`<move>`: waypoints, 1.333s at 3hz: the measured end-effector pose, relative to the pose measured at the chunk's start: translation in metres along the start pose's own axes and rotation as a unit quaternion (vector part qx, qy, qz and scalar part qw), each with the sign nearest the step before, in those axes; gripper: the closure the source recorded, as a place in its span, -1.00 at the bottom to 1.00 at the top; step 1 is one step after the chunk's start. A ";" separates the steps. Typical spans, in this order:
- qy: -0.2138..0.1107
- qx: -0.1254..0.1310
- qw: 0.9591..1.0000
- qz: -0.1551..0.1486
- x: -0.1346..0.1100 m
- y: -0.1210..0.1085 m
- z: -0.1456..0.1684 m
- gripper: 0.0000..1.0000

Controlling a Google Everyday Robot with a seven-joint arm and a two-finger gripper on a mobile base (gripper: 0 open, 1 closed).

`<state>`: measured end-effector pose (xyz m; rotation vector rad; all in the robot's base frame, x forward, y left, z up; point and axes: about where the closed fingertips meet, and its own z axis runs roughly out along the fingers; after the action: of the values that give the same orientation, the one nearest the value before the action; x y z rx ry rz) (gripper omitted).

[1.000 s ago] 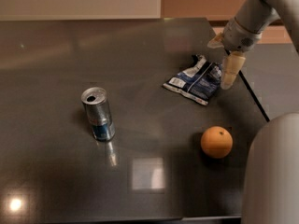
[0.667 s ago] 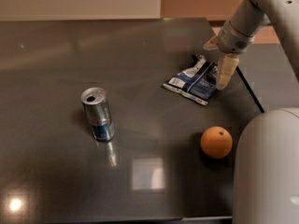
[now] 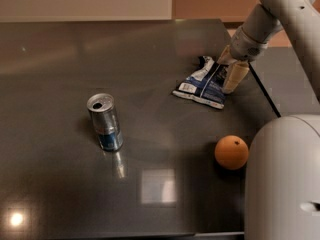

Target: Move blue chip bag near redbull can

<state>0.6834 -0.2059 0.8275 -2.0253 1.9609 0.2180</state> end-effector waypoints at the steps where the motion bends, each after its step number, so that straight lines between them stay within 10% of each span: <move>1: -0.006 0.000 1.000 0.006 -0.014 0.011 -0.006 0.30; 3: -0.035 -0.036 0.999 -0.019 -0.091 0.065 -0.011 1.00; 4: -0.049 -0.063 0.996 -0.042 -0.132 0.094 -0.004 1.00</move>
Offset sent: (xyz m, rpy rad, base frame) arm -0.0948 0.0728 0.0399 0.0554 0.0770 0.0533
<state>0.5833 -0.0834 0.8632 -2.1271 1.8410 0.4232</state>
